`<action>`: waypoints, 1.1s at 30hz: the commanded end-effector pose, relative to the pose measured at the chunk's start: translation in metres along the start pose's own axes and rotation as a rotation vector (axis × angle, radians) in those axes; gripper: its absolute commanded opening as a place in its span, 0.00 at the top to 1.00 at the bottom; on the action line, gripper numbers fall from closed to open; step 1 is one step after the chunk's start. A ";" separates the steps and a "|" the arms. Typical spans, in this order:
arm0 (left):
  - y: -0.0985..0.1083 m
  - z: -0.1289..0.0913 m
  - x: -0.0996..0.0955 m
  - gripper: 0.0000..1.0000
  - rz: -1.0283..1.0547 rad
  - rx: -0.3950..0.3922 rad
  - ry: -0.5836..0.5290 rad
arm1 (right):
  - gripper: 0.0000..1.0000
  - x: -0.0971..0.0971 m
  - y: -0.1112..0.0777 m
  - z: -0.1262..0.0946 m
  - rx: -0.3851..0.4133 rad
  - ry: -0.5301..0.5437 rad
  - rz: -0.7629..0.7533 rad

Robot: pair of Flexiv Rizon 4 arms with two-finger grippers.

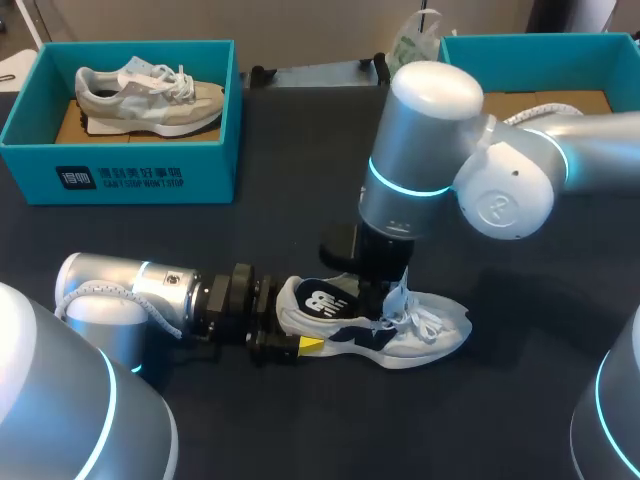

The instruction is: Take the shoe out of the shoebox, open the shoe tongue, remove and reinsert the insole, then place the shoe into the shoebox

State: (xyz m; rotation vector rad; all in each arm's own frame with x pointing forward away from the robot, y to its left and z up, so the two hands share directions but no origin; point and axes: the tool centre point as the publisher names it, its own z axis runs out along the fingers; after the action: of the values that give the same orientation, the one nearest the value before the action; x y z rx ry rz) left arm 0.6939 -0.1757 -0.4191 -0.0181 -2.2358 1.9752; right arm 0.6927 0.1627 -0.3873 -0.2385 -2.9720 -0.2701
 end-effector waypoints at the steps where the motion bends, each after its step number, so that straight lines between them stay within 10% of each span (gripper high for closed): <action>1: 0.000 0.000 0.000 1.00 0.000 0.000 -0.002 | 0.70 -0.002 0.002 0.007 -0.001 0.019 -0.004; 5: 0.000 0.000 0.000 1.00 0.000 0.000 -0.002 | 1.00 0.001 -0.002 0.004 -0.019 0.040 -0.019; 33: 0.000 0.000 0.000 1.00 0.000 0.000 -0.002 | 1.00 0.001 0.006 -0.033 -0.133 0.033 -0.303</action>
State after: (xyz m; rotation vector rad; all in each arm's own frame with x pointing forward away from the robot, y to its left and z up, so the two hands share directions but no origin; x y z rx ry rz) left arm 0.6940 -0.1755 -0.4189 -0.0179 -2.2354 1.9755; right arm 0.6938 0.1549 -0.3526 0.1876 -2.9605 -0.5145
